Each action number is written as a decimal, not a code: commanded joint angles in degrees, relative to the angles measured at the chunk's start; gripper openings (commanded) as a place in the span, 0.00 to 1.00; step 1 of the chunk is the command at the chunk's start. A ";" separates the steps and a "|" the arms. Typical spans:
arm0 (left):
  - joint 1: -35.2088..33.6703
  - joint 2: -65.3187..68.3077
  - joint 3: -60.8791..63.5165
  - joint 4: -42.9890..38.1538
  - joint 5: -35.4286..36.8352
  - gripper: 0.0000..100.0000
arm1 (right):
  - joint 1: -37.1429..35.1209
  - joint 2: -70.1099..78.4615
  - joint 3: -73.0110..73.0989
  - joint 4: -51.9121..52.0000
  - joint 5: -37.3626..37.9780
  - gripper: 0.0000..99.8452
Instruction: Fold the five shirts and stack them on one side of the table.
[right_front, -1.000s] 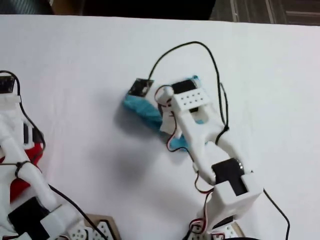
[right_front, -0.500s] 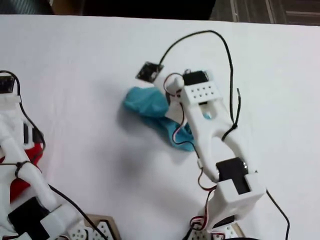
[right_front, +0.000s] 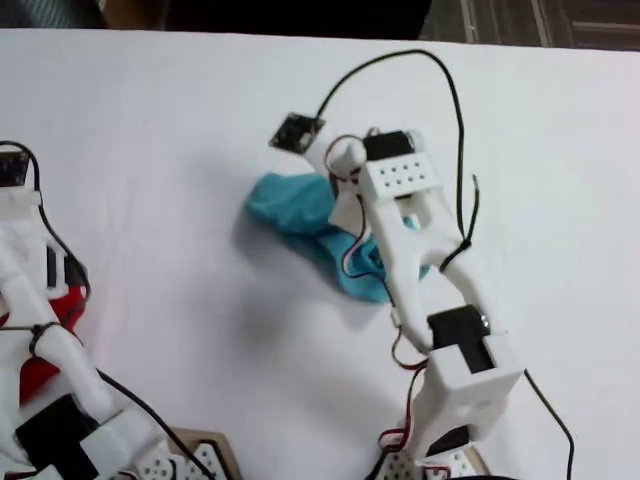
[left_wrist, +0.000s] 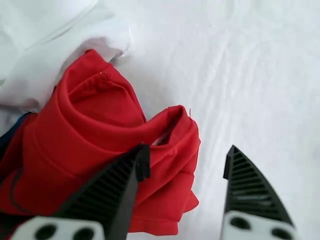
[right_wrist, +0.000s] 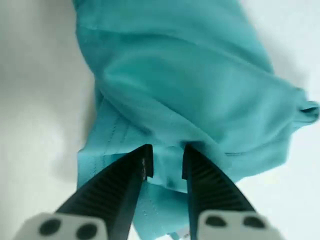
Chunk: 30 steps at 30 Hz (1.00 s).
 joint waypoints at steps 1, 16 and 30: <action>-0.09 -2.64 -0.57 -0.79 -0.44 0.26 | 2.24 1.63 -6.15 -0.40 -3.78 0.11; 0.00 -2.64 -0.66 -0.88 -0.44 0.26 | 4.09 12.09 -11.08 0.57 -14.07 0.11; 0.00 -2.64 -0.66 -0.88 -0.44 0.26 | 4.00 11.74 -25.05 5.67 -14.15 0.02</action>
